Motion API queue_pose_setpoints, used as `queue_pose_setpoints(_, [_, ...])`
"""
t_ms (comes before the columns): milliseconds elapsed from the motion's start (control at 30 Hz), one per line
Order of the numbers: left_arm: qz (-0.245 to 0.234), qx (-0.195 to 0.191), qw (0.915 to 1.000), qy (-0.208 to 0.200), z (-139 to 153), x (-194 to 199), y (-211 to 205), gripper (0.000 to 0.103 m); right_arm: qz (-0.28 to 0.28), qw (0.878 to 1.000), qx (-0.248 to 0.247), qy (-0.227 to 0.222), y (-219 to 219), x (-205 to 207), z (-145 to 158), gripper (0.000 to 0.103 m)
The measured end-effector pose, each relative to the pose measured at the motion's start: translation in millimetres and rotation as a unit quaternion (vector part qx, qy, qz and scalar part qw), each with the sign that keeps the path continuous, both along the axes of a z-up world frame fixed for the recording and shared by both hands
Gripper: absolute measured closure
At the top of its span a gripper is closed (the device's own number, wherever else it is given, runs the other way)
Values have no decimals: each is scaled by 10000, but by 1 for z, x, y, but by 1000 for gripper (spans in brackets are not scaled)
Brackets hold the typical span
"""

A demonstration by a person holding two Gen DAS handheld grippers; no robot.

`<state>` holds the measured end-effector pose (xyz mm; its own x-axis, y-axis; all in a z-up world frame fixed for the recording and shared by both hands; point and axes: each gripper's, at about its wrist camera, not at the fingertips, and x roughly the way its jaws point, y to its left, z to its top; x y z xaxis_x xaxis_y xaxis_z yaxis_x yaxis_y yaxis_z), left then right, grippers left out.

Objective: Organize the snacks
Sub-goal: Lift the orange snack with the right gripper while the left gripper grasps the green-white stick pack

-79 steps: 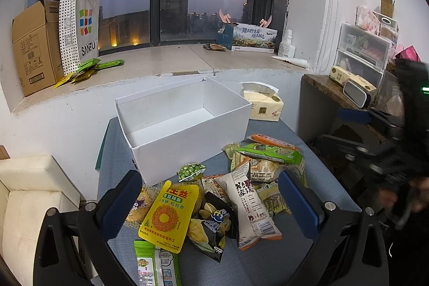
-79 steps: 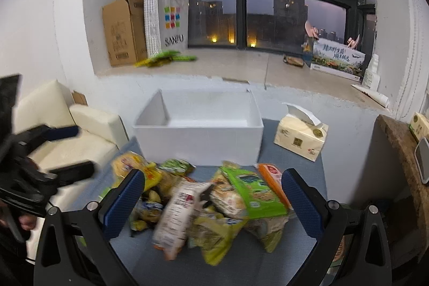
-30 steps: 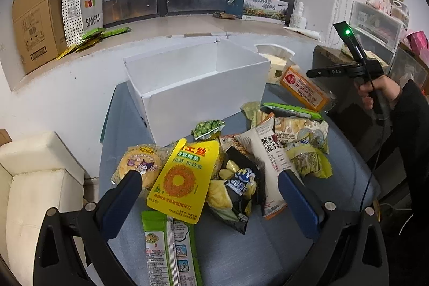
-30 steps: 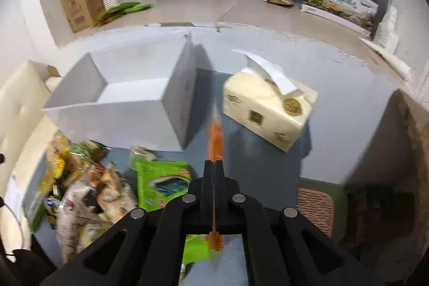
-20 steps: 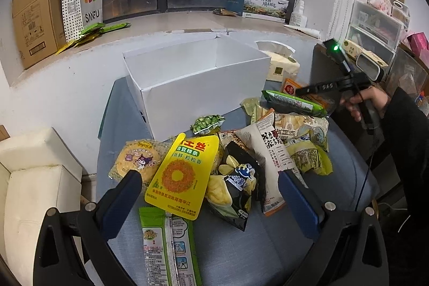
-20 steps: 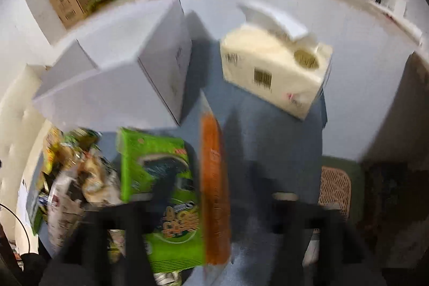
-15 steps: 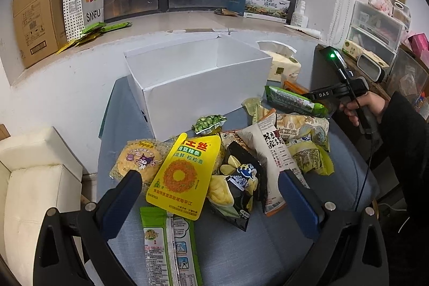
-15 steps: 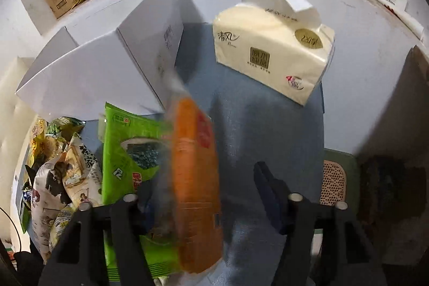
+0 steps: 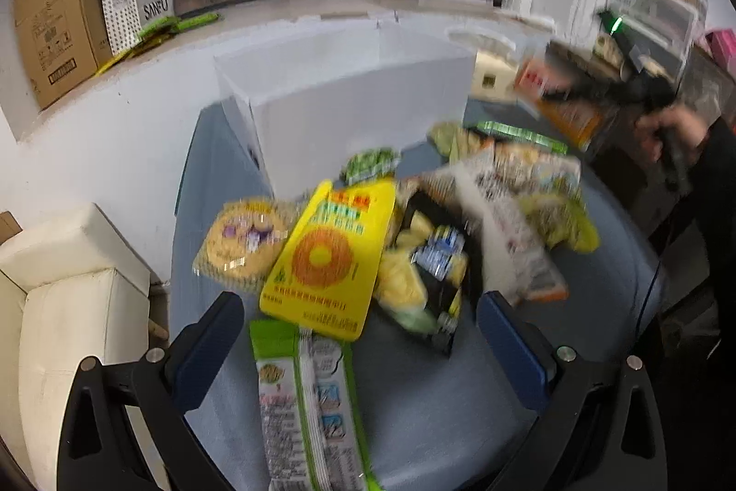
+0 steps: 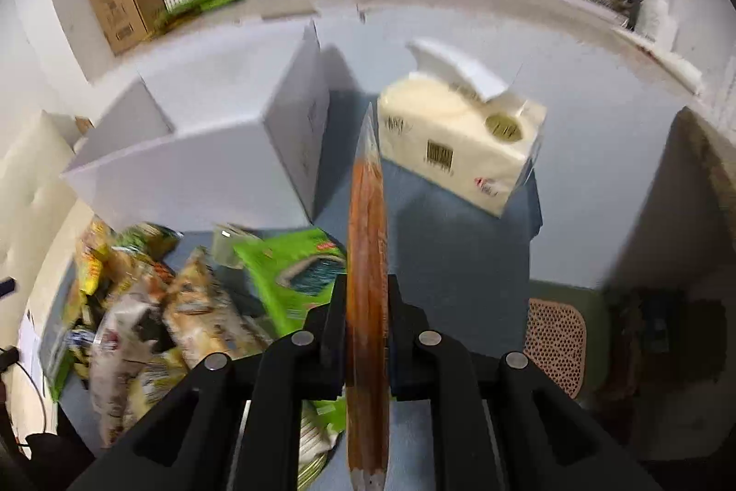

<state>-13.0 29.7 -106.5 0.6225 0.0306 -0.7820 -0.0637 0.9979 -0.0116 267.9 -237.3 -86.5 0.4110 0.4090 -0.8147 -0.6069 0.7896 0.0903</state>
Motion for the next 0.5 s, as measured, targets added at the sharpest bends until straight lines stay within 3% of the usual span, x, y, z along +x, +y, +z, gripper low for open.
queue_pose_setpoints(367, [525, 176, 9927, 1070, -74, -7, 26, 0, -149, 9928, 1068, -526, -36, -84, 59, 90])
queue_pose_setpoints(400, [533, 150, 9922, 1115, -77, -7, 27, 4, -149, 9916, 1165, -547, -39, -90, 62, 90])
queue_pose_setpoints(433, [541, 87, 9916, 1176, -80, -8, 29, 18, -151, 9905, 1244, -562, -41, -95, 64, 90])
queue_pose_setpoints(500, [572, -152, 9923, 1091, -77, -12, 33, 35, -144, 9886, 1377, -584, -46, -108, 70, 90])
